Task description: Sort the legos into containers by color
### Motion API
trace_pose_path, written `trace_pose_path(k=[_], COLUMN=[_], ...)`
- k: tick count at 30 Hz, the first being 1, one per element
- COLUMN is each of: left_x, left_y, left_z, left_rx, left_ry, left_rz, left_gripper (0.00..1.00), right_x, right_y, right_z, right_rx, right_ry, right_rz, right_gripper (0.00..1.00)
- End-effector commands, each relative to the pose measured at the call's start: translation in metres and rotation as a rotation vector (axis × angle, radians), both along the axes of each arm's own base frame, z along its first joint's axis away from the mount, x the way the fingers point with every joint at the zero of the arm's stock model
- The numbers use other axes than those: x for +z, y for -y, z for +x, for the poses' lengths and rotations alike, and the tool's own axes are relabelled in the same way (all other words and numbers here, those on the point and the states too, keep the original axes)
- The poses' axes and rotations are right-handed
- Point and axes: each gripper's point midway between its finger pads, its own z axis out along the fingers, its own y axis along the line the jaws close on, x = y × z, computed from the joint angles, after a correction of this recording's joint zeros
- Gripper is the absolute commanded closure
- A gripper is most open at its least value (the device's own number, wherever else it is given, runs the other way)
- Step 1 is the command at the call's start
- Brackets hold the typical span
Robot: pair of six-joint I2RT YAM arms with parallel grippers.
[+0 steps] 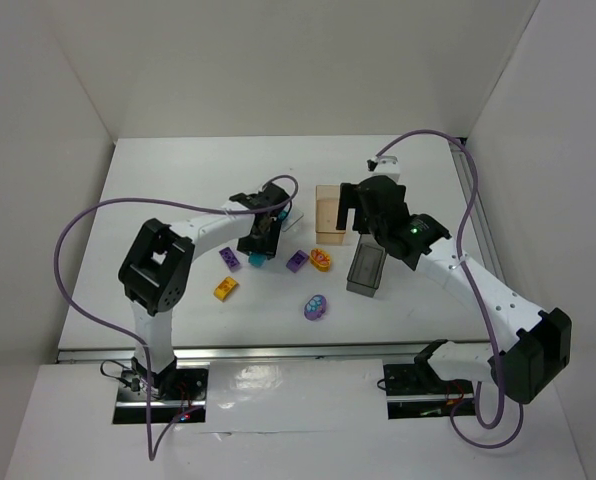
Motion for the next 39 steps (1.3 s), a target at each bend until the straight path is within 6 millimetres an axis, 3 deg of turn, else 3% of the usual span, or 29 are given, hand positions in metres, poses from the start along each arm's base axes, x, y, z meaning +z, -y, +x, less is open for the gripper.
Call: trace_pose_path(k=[1,6,9,12,15,16,19,20,21,23,24,25,28,29,32,37,38,39], left_x=[0.007,0.024,0.050,0.093,0.117,0.134,0.138,0.150,0.136,0.137,0.120,0.115,0.101,0.101,0.093,0.094,0.099,0.104], left_y=[0.012,0.006,0.001,0.009,0.018,0.025,0.030,0.036,0.040,0.047,0.048,0.049,0.051,0.051,0.053,0.056,0.056,0.056], left_z=[0.013,0.020,0.023,0.031,0.039,0.046,0.064,0.075,0.083,0.095,0.098,0.098,0.101,0.101,0.097,0.098,0.098,0.098], left_rx=[-0.014,-0.011,0.004,-0.009,-0.011,-0.019,-0.003,-0.005,-0.004,-0.004,-0.001,0.008,0.019,0.027,0.021,0.015,0.014,0.014], left_ry=[0.018,0.039,0.079,0.162,0.200,0.235,0.248,0.273,0.250,0.258,0.221,0.205,0.182,0.181,0.155,0.158,0.167,0.175], left_rz=[-0.067,-0.094,-0.128,-0.198,-0.266,-0.297,-0.307,-0.321,-0.308,-0.313,-0.292,-0.288,-0.280,-0.284,-0.288,-0.301,-0.306,-0.311], left_gripper=[0.40,0.59,0.59,0.61,0.61,0.61,0.61,0.61,0.61,0.61,0.61,0.61,0.54,0.47,0.37,0.26,0.17,0.15], right_x=[0.004,0.008,0.012,0.015,0.009,0.004,-0.010,-0.013,-0.016,-0.030,-0.028,-0.032,-0.038,-0.044,-0.047,-0.077,-0.077,-0.080], right_y=[0.010,0.011,0.017,0.018,0.010,0.009,-0.005,-0.005,-0.010,-0.010,-0.015,-0.014,-0.018,-0.022,-0.045,-0.088,-0.097,-0.103], right_z=[-0.003,-0.003,-0.002,-0.003,-0.006,-0.008,-0.019,-0.023,-0.031,-0.044,-0.050,-0.056,-0.068,-0.073,-0.083,-0.113,-0.114,-0.117], right_rx=[-0.027,-0.035,-0.048,-0.048,-0.008,0.003,0.061,0.062,0.087,0.092,0.105,0.113,0.122,0.144,0.215,0.362,0.381,0.405], right_ry=[0.011,0.017,0.028,0.035,0.013,-0.001,-0.049,-0.068,-0.079,-0.127,-0.129,-0.140,-0.159,-0.178,-0.188,-0.273,-0.262,-0.270], right_rz=[-0.013,-0.015,-0.023,-0.018,0.000,0.001,0.017,0.021,0.014,0.005,0.015,0.006,0.028,0.028,0.083,0.085,0.093,0.095], right_gripper=[0.04,0.04,0.04,0.04,0.04,0.04,0.04,0.04,0.03,0.03,0.03,0.03,0.03,0.03,0.01,0.00,0.00,0.00])
